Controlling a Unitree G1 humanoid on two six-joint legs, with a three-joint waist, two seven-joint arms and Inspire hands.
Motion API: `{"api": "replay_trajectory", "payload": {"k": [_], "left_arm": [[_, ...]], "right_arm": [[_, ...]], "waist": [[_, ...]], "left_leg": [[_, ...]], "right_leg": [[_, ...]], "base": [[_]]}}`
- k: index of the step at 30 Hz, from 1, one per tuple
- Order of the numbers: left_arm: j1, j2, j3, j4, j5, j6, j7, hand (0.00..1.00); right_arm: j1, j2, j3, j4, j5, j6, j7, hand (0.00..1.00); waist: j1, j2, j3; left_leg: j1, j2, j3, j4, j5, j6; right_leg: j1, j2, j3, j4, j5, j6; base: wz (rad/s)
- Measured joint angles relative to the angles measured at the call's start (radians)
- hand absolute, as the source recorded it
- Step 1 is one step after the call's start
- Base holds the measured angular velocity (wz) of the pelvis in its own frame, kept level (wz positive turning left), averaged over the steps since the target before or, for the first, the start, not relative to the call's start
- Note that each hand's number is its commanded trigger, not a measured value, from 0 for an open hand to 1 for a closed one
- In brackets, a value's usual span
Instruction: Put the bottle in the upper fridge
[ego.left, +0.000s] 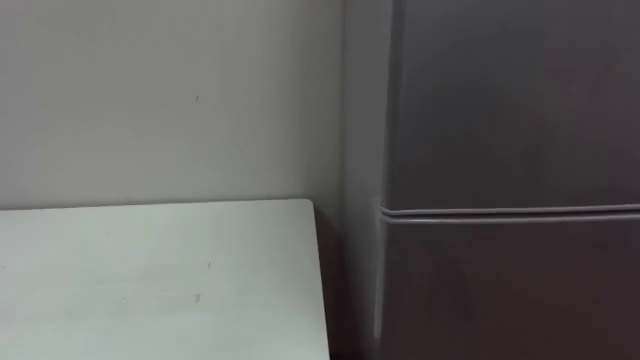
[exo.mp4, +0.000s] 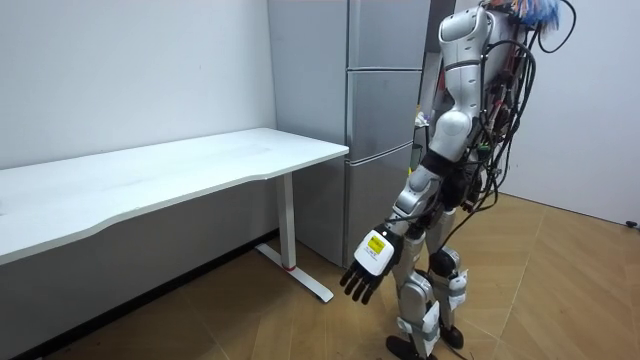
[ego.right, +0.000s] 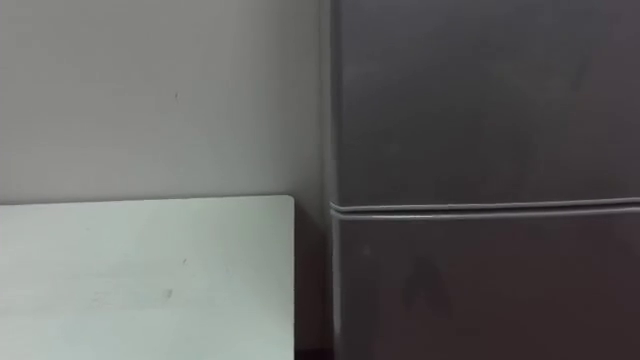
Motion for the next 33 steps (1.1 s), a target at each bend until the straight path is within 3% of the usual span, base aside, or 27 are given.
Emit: {"api": "replay_trajectory", "payload": {"k": [3,12,33], "left_arm": [[-0.007,0.0,-0.03,0.024,0.015,0.001,-0.003,0.0],[-0.034,0.003,-0.118,0.003,0.02,0.012,-0.02,0.0],[-0.024,0.005,-0.117,-0.015,0.039,0.011,-0.039,0.0]], "right_arm": [[-0.018,0.003,0.034,0.006,-0.139,0.005,0.032,0.0],[-0.069,0.003,0.132,-0.001,-0.339,0.006,0.072,0.0],[-0.083,0.004,0.146,-0.008,-0.352,0.005,0.11,0.0]], "waist": [[0.003,-0.003,-0.0002],[0.028,-0.014,0.0001],[0.024,-0.022,0.0024]], "left_leg": [[-0.001,0.0,0.0,0.0,0.0,0.0],[-0.006,0.0,-0.003,0.002,0.0,0.0],[-0.017,0.0,-0.01,0.001,-0.002,-0.001]], "right_leg": [[-0.001,0.0,-0.001,0.0,0.0,0.0],[-0.001,-0.001,-0.01,0.0,-0.002,-0.001],[-0.002,0.0,-0.021,-0.003,-0.002,-0.001]], "base": [[0.0],[0.0],[0.0]]}}
